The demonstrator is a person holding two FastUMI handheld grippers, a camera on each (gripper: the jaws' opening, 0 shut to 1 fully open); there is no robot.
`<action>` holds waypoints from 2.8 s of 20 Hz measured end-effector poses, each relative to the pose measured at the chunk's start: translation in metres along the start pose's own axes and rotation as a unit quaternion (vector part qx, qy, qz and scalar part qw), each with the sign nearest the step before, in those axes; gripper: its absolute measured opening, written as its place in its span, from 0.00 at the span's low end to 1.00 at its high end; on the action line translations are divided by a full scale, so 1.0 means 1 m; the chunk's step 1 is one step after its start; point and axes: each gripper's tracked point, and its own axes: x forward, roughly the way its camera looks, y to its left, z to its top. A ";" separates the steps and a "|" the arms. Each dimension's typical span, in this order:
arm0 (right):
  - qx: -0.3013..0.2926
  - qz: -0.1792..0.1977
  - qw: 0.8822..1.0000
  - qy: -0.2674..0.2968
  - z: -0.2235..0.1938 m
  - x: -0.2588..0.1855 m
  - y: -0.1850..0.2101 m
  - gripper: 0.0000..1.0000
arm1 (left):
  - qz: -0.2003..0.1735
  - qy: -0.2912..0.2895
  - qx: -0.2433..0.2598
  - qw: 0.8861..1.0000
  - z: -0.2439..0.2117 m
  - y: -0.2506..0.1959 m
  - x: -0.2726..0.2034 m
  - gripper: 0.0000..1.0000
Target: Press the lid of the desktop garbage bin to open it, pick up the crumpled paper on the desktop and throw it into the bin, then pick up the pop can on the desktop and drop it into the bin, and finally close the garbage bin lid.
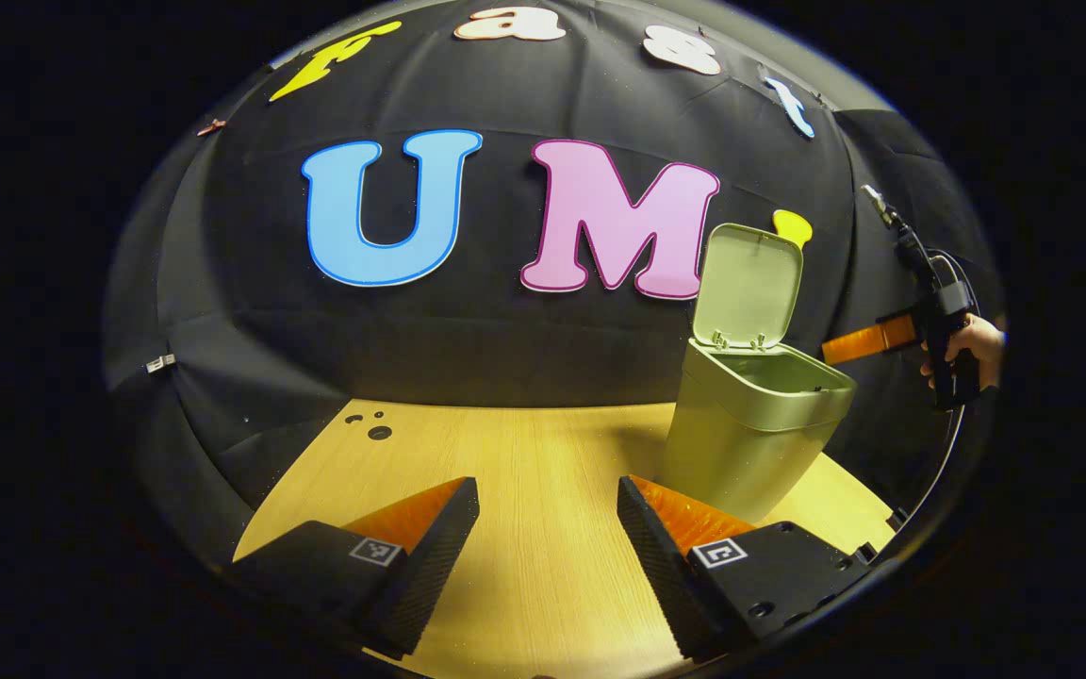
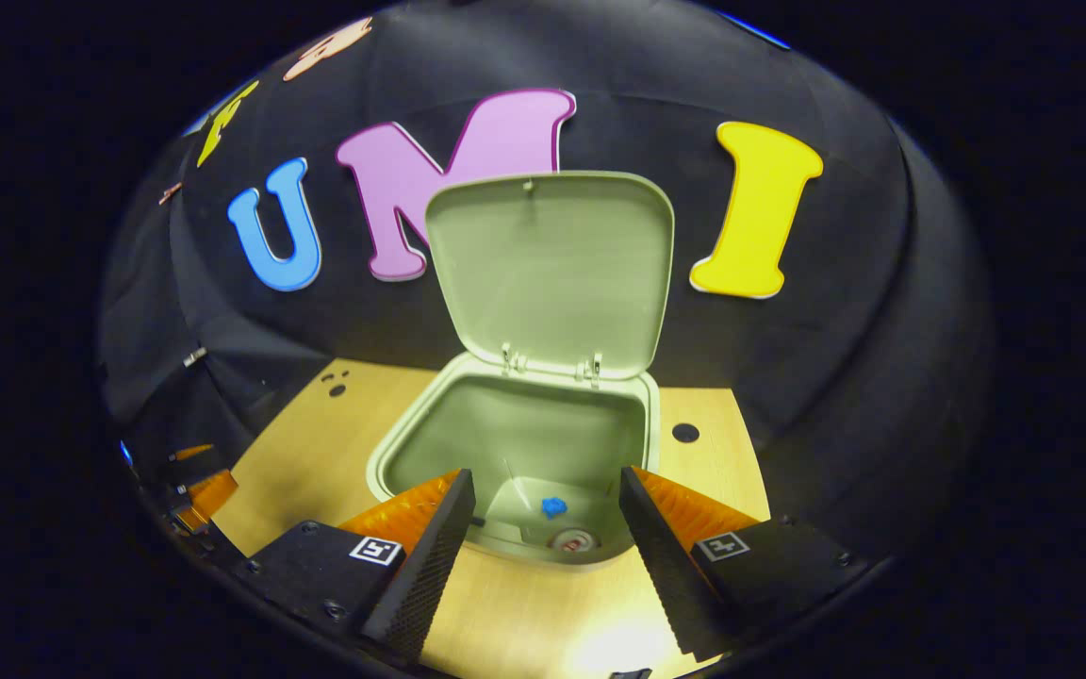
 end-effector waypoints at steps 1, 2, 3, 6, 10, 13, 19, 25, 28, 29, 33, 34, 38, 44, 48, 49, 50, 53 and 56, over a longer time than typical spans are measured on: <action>-0.002 -0.005 1.000 -0.019 0.011 -0.003 -0.001 0.97 | -0.001 -0.001 0.000 1.000 0.001 0.000 -0.002 0.96; -0.005 -0.010 0.999 -0.034 0.021 -0.006 -0.002 0.97 | -0.004 -0.003 0.000 1.000 0.002 -0.001 -0.005 0.96; -0.007 -0.013 0.999 -0.046 0.030 -0.008 -0.001 0.97 | -0.005 -0.004 0.001 1.000 0.002 -0.002 -0.007 0.96; -0.008 -0.017 0.997 -0.080 0.060 -0.016 0.007 0.97 | -0.014 -0.009 0.004 1.000 0.003 -0.003 -0.016 0.96; -0.015 -0.035 0.992 -0.123 0.103 -0.018 0.023 0.97 | -0.032 -0.015 0.005 0.999 0.002 -0.003 -0.028 0.96; 0.002 -0.039 0.987 -0.159 0.139 -0.020 0.027 0.96 | -0.048 -0.013 0.010 0.999 -0.002 -0.002 -0.036 0.96; -0.008 -0.063 0.979 -0.194 0.191 -0.009 0.024 0.96 | -0.065 -0.011 0.009 0.998 -0.008 0.003 -0.054 0.96; -0.021 -0.066 0.979 -0.190 0.219 0.017 0.024 0.96 | -0.065 -0.011 0.006 0.998 -0.012 0.008 -0.062 0.96; -0.017 -0.073 0.981 -0.178 0.221 0.038 0.019 0.96 | -0.056 -0.014 0.001 0.998 -0.011 0.012 -0.064 0.96; -0.014 -0.072 0.982 -0.174 0.221 0.045 0.018 0.96 | -0.051 -0.015 0.001 0.999 -0.010 0.013 -0.064 0.96; -0.006 -0.065 0.986 -0.150 0.212 0.065 0.014 0.96 | -0.035 -0.017 -0.005 0.999 -0.009 0.014 -0.065 0.96; -0.006 -0.062 0.988 -0.142 0.207 0.067 0.013 0.96 | -0.032 -0.017 -0.005 0.999 -0.010 0.013 -0.065 0.96; -0.005 -0.051 0.989 -0.136 0.202 0.060 0.017 0.97 | -0.033 -0.019 -0.007 0.999 -0.010 0.008 -0.064 0.96; -0.048 -0.051 0.992 -0.106 0.161 0.034 0.027 0.97 | -0.043 -0.024 0.000 0.999 -0.009 0.003 -0.065 0.96; -0.060 -0.052 0.993 -0.091 0.129 0.021 0.035 0.97 | -0.046 -0.027 0.004 0.999 -0.011 0.006 -0.068 0.96; -0.056 -0.051 0.993 -0.085 0.121 0.020 0.037 0.96 | -0.047 -0.028 0.005 0.998 -0.010 0.007 -0.069 0.96; -0.052 -0.051 0.994 -0.081 0.113 0.020 0.038 0.97 | -0.048 -0.029 0.006 0.998 -0.010 0.007 -0.070 0.96; -0.043 -0.049 0.995 -0.069 0.094 0.017 0.043 0.96 | -0.050 -0.029 0.008 0.998 -0.010 0.009 -0.073 0.96; -0.038 -0.047 0.997 -0.058 0.072 0.017 0.055 0.97 | -0.052 -0.029 0.010 0.998 -0.011 0.011 -0.076 0.96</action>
